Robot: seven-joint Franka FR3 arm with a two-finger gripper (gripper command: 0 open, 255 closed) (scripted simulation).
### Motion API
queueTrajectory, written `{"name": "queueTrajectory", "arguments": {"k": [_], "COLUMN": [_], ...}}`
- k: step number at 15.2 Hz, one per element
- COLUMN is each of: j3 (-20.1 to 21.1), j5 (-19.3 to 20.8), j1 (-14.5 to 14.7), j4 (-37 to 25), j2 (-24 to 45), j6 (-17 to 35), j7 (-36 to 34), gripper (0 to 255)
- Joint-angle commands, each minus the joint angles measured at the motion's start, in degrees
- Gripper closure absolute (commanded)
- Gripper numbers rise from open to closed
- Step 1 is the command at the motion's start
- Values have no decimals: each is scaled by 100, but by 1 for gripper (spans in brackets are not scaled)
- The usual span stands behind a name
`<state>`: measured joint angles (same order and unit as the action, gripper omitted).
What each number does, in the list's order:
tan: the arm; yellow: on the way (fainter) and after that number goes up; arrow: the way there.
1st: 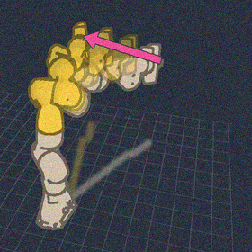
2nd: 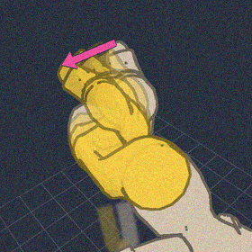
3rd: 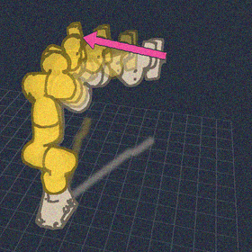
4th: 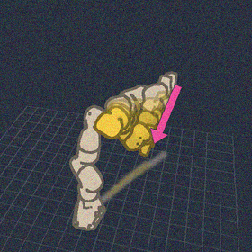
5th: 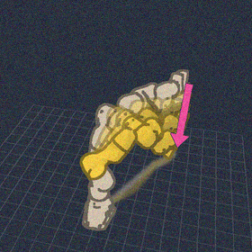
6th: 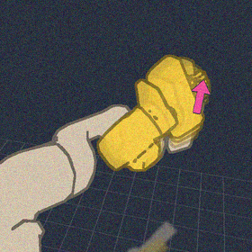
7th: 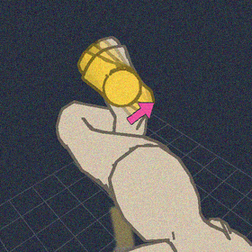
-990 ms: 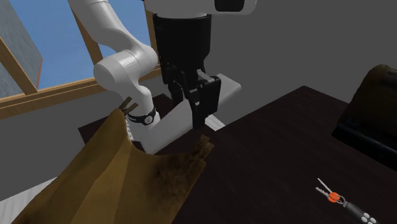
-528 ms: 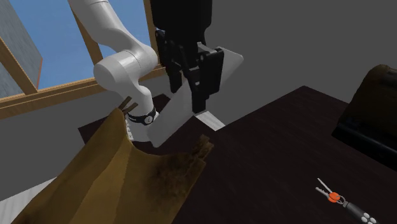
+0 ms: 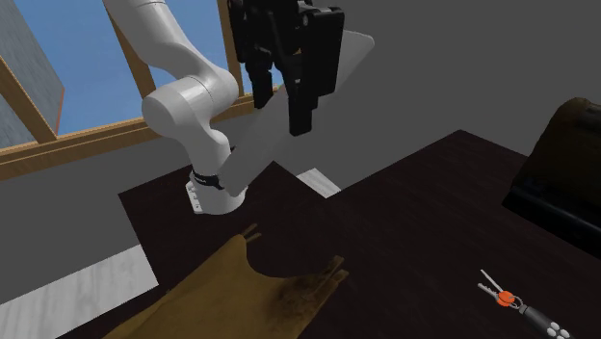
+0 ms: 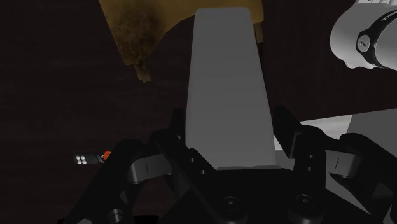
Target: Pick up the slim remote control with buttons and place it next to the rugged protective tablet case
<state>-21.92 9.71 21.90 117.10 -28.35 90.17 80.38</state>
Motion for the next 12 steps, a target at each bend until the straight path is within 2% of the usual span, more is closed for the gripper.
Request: {"name": "queueTrajectory", "arguments": {"k": [1, 5, 12], "j3": [12, 25, 583], "j5": [-20, -50, -431], "j1": [13, 32, 370], "j4": [-192, -514, -839], "j2": [45, 122, 643], "j6": [-149, -395, -284], "j7": [9, 30, -790], "gripper": [255, 255, 255]}}
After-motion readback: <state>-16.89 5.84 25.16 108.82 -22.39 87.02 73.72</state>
